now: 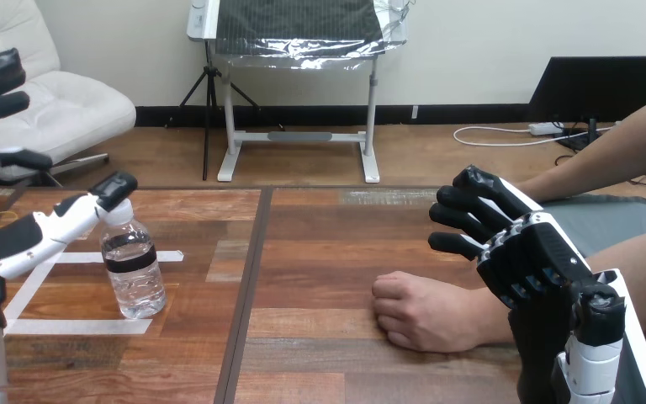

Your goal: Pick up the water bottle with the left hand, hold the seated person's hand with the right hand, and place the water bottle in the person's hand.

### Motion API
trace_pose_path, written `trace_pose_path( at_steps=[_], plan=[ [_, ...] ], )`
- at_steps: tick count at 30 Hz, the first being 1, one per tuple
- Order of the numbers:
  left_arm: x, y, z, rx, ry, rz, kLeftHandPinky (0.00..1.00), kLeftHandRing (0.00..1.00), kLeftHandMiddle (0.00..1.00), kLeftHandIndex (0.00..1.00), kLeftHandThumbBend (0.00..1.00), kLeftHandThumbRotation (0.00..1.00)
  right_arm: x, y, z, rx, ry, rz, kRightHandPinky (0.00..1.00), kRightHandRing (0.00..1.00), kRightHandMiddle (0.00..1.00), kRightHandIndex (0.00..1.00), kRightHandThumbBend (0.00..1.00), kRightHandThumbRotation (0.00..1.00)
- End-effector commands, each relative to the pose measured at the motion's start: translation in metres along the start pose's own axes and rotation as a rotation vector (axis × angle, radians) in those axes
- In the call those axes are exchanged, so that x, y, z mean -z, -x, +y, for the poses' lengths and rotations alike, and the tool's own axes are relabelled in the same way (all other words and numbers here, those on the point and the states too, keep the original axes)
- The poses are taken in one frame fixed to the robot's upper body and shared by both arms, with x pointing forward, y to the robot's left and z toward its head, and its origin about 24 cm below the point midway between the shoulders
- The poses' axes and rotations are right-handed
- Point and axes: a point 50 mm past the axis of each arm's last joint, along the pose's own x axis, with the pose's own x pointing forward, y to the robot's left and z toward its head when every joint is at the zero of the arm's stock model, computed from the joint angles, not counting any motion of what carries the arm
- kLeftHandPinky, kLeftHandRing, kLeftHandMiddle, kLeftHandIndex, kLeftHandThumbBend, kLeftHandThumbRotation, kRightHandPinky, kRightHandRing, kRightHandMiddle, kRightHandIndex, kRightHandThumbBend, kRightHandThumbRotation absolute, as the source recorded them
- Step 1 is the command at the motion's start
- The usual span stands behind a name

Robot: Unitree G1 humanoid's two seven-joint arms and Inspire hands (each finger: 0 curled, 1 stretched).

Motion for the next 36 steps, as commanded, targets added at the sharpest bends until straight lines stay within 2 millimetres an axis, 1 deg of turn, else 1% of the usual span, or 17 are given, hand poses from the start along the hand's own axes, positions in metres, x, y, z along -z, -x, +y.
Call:
trace_pose_path(
  at_steps=[1, 9, 10, 15, 21, 22, 25, 27, 28, 31, 36],
  plan=[
    [-0.001, -0.015, -0.005, 0.04, 0.012, 0.008, 0.44, 0.85, 0.87, 0.84, 1.0, 0.27, -0.008, -0.012, -0.001, -0.009, 0.005, -0.08, 0.74, 0.81, 0.81, 0.82, 0.75, 1.0],
    [0.005, -0.019, -0.014, 0.073, -0.008, 0.077, 0.41, 0.95, 0.94, 0.91, 1.0, 0.28, -0.008, -0.012, -0.001, -0.01, 0.007, -0.079, 0.74, 0.81, 0.81, 0.82, 0.76, 1.0],
    [0.006, -0.02, -0.015, 0.078, -0.011, 0.084, 0.41, 0.97, 0.96, 0.93, 1.0, 0.29, -0.008, -0.013, -0.001, -0.01, 0.007, -0.079, 0.74, 0.81, 0.81, 0.82, 0.76, 1.0],
    [0.01, -0.023, -0.02, 0.102, -0.043, 0.121, 0.4, 0.99, 0.99, 0.98, 1.0, 0.3, -0.008, -0.013, -0.001, -0.012, 0.005, -0.08, 0.74, 0.81, 0.81, 0.82, 0.76, 1.0],
    [0.018, -0.027, -0.026, 0.121, -0.061, 0.163, 0.41, 1.0, 1.0, 1.0, 1.0, 0.29, -0.008, -0.014, -0.001, -0.014, 0.005, -0.083, 0.75, 0.81, 0.81, 0.82, 0.76, 1.0],
    [0.019, -0.027, -0.027, 0.124, -0.059, 0.167, 0.44, 1.0, 1.0, 1.0, 1.0, 0.28, -0.008, -0.014, -0.001, -0.014, 0.005, -0.084, 0.75, 0.81, 0.81, 0.82, 0.75, 1.0],
    [0.024, -0.03, -0.029, 0.135, -0.06, 0.18, 0.68, 1.0, 1.0, 1.0, 1.0, 0.27, -0.007, -0.014, -0.001, -0.014, 0.003, -0.087, 0.75, 0.81, 0.81, 0.82, 0.75, 1.0],
    [0.028, -0.031, -0.031, 0.141, -0.064, 0.187, 0.79, 1.0, 1.0, 1.0, 1.0, 0.27, -0.007, -0.014, -0.001, -0.014, 0.004, -0.088, 0.74, 0.81, 0.81, 0.82, 0.75, 1.0],
    [0.03, -0.031, -0.032, 0.143, -0.066, 0.19, 0.87, 1.0, 1.0, 1.0, 1.0, 0.27, -0.007, -0.014, -0.001, -0.013, 0.004, -0.088, 0.74, 0.81, 0.81, 0.82, 0.75, 1.0],
    [0.036, -0.033, -0.034, 0.15, -0.071, 0.204, 0.93, 1.0, 1.0, 1.0, 1.0, 0.29, -0.007, -0.014, -0.001, -0.014, 0.007, -0.089, 0.74, 0.81, 0.81, 0.82, 0.75, 1.0],
    [0.047, -0.035, -0.036, 0.154, -0.087, 0.23, 0.98, 1.0, 1.0, 1.0, 1.0, 0.33, -0.007, -0.014, -0.001, -0.013, 0.01, -0.09, 0.74, 0.81, 0.81, 0.82, 0.74, 1.0]
  ],
)
